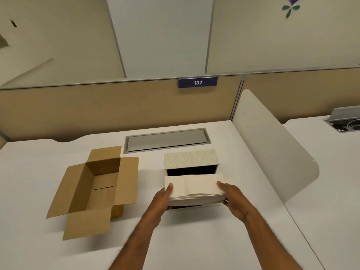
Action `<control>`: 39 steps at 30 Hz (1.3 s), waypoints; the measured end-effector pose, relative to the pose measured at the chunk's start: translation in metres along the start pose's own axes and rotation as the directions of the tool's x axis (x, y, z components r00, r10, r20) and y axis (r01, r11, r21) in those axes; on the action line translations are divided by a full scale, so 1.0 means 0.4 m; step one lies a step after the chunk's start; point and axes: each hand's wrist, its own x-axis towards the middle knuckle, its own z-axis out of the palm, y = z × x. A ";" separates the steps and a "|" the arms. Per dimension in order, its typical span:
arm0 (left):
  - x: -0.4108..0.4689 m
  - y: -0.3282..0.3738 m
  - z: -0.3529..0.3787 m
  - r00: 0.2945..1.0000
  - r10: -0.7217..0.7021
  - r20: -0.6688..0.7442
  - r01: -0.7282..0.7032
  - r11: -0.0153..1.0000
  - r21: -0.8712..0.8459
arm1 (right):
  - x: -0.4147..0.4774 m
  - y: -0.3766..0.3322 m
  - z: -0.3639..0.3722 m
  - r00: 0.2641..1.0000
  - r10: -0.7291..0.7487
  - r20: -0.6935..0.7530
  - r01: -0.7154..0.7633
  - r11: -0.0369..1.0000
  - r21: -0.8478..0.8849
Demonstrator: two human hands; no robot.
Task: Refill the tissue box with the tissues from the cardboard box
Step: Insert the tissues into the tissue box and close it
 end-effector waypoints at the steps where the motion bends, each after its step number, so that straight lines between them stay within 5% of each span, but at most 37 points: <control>1: 0.007 -0.006 0.008 1.000 -0.001 -0.010 0.001 1.000 -0.004 | 0.013 0.007 -0.002 1.000 -0.011 0.006 0.011 0.999 -0.033; 13: 0.144 -0.037 0.053 0.991 -0.032 -0.129 0.030 0.999 -0.012 | 0.156 0.020 0.003 0.999 -0.033 -0.006 0.031 0.985 -0.169; 22: 0.189 -0.062 0.070 0.979 0.048 -0.199 0.005 0.967 0.256 | 0.203 0.043 0.005 0.998 -0.045 -0.048 0.031 0.966 -0.257; 39: 0.219 -0.061 0.083 0.954 0.060 -0.293 0.045 0.940 0.339 | 0.215 0.064 0.014 0.982 -0.104 -0.160 0.022 0.893 -0.449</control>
